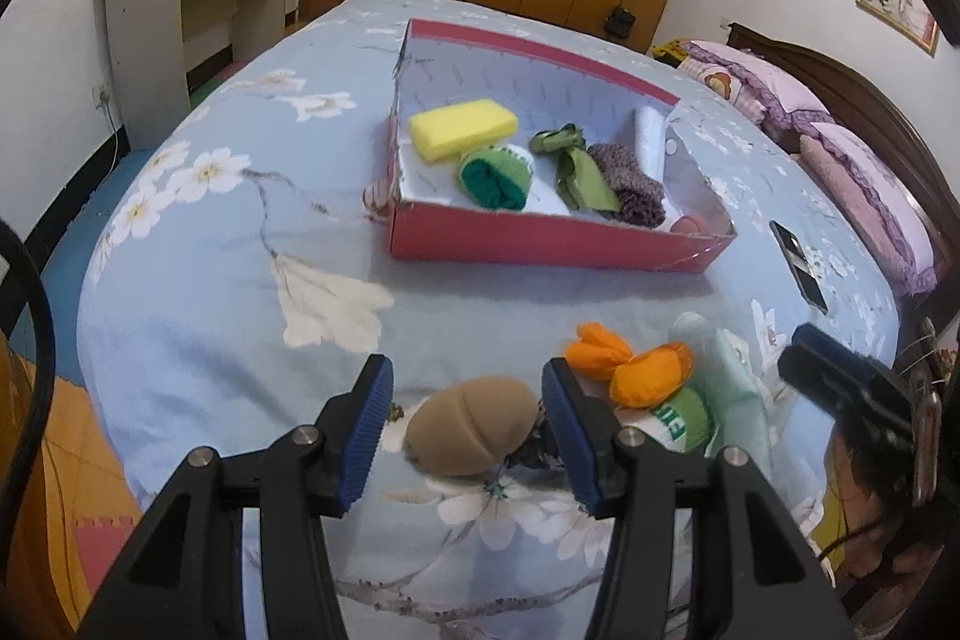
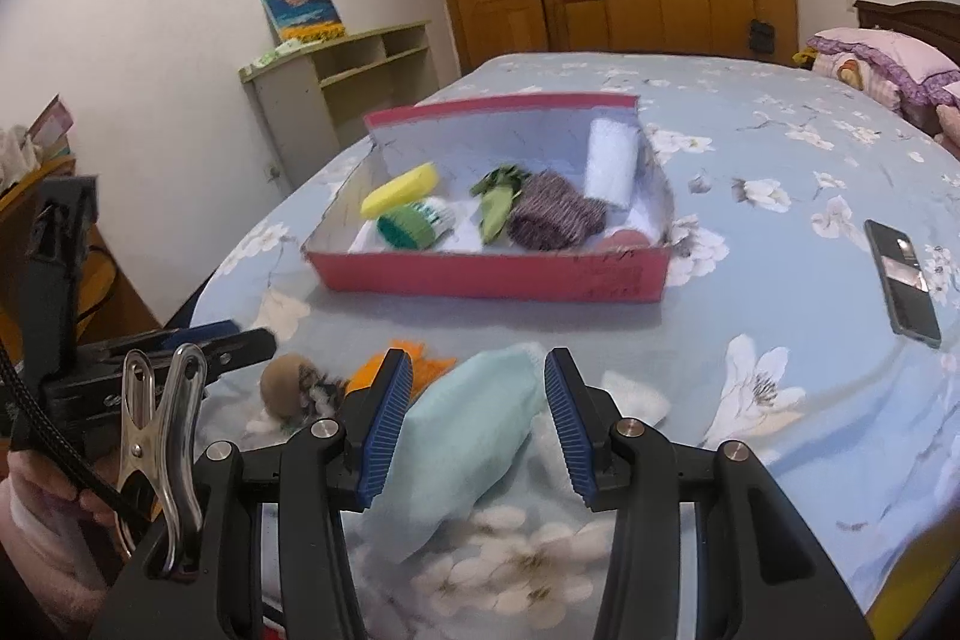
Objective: Organize soft objects
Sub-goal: 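Grasp the tan egg-shaped sponge with the left tool while the right tool grasps the light blue mask, then carry the tan sponge in the left tool while the right tool carries the mask to the box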
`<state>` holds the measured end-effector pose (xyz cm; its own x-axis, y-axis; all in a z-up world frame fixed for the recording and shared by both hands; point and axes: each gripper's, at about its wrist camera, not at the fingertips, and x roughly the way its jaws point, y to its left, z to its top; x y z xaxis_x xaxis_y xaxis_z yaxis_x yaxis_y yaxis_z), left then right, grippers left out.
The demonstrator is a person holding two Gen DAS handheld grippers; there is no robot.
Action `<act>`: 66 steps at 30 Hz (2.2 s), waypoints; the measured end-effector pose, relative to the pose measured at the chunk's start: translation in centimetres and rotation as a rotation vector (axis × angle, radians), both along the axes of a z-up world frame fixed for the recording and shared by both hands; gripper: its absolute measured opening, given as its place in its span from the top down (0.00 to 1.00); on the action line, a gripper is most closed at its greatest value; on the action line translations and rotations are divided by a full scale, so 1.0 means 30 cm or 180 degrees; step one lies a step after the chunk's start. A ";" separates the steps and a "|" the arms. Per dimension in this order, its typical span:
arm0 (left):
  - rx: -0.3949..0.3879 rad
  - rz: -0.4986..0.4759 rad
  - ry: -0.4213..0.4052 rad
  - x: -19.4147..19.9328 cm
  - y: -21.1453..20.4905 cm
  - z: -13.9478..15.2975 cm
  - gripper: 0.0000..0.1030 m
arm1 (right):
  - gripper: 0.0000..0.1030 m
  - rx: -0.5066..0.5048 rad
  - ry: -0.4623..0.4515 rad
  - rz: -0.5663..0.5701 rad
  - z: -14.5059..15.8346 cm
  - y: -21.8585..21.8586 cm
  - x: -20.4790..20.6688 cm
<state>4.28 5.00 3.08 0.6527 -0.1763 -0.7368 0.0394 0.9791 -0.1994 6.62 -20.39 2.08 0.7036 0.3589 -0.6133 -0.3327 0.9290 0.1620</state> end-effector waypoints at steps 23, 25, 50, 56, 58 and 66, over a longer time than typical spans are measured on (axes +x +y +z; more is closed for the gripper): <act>-0.0223 0.0045 0.0322 0.019 0.025 -0.114 0.44 | 0.55 -0.0099 0.0451 0.0133 -0.127 0.048 0.016; -0.0283 0.0046 0.0338 0.019 0.029 -0.117 0.44 | 0.59 -0.0121 0.0488 0.0111 -0.136 0.048 0.020; -0.0019 0.0154 -0.0079 -0.038 0.011 -0.009 0.56 | 0.76 0.0061 -0.0101 0.0323 -0.028 0.050 -0.061; -0.0040 0.0118 -0.0128 -0.040 0.003 0.011 0.56 | 0.76 0.0056 -0.0196 0.0369 -0.002 0.056 -0.067; -0.0048 0.0106 -0.0145 -0.038 -0.001 0.021 0.56 | 0.76 0.0080 -0.0199 0.0374 0.007 0.048 -0.058; 0.0028 -0.0004 -0.0235 -0.017 -0.041 0.065 0.56 | 0.76 0.0119 -0.0254 0.0352 0.047 0.023 -0.026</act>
<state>3.76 3.79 5.04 0.7052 -0.1710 -0.6881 0.0549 0.9807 -0.1874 5.83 -19.70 3.48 0.7044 0.4586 -0.5418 -0.4459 0.8798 0.1650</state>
